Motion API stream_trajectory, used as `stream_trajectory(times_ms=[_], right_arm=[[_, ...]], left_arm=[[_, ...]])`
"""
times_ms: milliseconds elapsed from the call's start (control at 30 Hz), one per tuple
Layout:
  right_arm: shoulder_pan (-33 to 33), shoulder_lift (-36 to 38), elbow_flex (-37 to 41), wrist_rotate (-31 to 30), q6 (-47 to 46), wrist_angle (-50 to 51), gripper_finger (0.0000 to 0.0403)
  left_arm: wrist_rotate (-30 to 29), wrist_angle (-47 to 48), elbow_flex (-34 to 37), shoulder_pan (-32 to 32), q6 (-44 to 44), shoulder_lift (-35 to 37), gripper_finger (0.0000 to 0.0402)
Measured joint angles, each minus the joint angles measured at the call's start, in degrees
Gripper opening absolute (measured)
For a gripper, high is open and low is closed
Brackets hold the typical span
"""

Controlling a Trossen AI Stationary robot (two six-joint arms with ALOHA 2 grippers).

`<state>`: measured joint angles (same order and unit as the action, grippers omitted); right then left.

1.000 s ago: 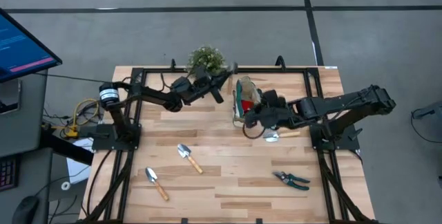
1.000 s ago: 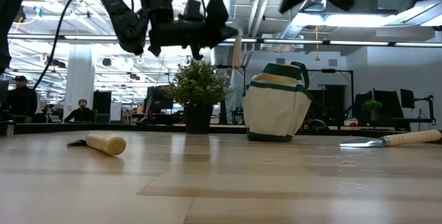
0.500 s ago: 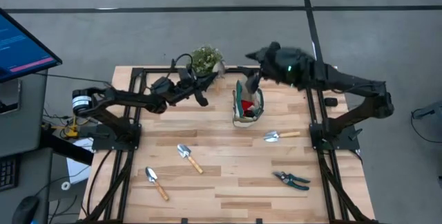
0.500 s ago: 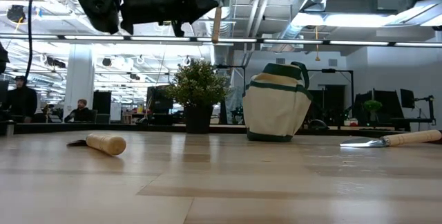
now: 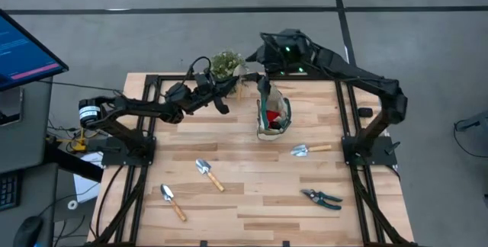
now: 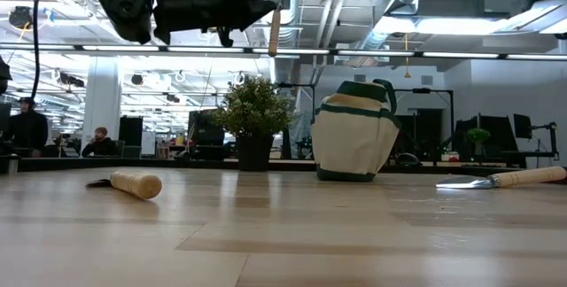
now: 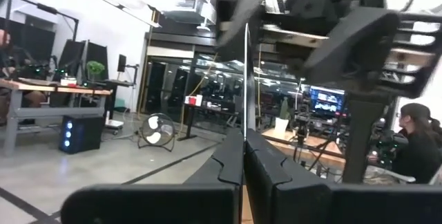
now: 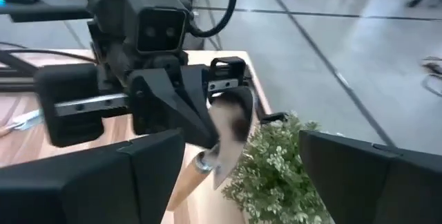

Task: Pick & Place Garden tools in Gardening bag
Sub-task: Put the brown trowel into the white gardening bag

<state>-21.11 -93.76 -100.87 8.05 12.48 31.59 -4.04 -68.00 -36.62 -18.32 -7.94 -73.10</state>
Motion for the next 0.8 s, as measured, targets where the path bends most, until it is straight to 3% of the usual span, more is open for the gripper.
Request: stream_trajectory(times_ms=[267, 533, 667, 800], right_arm=[[-3.84, -4.46, -4.73, 12.46, -0.24, 0.55, 0.0274], [-3.12, -6.1, -5.17, 14.45, -0.3, -0.79, 0.0268], [-2.63, -5.81, -5.22, 12.96, -0.08, -2.54, 0.0217], [-3.85, -5.51, -5.22, 13.42, -0.54, -0.51, 0.0117]], left_arm=[[-0.85, 0.04, 0.0, -0.01, 1.57, 0.0, 0.0001], [-0.84, 0.03, 0.0, -0.01, 1.7, 0.0, 0.0001], [-0.85, 0.04, 0.0, -0.01, 1.7, 0.0, 0.0001], [-0.64, 0.02, 0.0, -0.1, 1.73, 0.0, 0.0001]])
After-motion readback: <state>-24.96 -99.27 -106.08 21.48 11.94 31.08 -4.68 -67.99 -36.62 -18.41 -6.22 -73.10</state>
